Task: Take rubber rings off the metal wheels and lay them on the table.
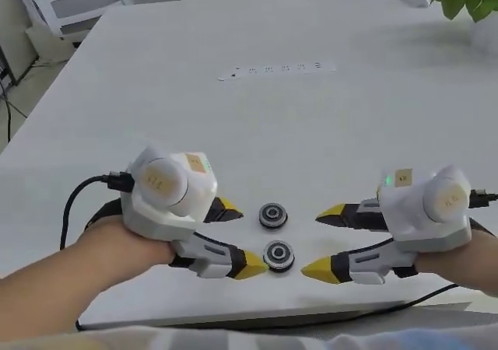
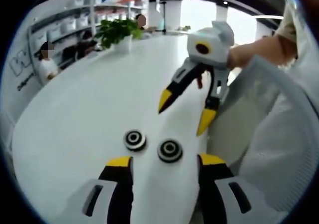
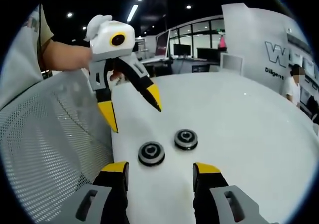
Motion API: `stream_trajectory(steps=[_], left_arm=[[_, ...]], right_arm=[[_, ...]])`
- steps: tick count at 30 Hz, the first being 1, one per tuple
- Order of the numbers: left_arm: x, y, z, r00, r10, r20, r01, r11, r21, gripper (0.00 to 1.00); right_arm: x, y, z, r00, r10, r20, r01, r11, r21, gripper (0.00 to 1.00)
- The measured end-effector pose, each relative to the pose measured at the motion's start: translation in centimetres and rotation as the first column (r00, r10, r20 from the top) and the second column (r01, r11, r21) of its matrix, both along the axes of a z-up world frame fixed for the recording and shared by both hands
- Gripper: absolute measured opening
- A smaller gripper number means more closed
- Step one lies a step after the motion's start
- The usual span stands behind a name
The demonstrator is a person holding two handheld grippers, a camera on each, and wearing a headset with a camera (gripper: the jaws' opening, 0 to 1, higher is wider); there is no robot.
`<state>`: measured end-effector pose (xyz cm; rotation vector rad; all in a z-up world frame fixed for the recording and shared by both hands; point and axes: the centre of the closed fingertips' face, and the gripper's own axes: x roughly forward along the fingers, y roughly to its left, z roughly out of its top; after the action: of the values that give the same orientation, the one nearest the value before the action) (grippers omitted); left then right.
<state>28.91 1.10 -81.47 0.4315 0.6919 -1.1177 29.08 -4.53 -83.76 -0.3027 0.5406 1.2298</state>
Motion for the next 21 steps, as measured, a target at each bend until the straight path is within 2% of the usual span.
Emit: stream_trajectory(steps=[21], left_arm=[[-0.2,-1.1,-1.6,0.999,-0.028,-0.034,0.028,1.000,0.010,0.41]], right_arm=[[-0.5,1.0,-1.2,0.999,0.045,-0.014,-0.045,0.999,-0.007,0.40]])
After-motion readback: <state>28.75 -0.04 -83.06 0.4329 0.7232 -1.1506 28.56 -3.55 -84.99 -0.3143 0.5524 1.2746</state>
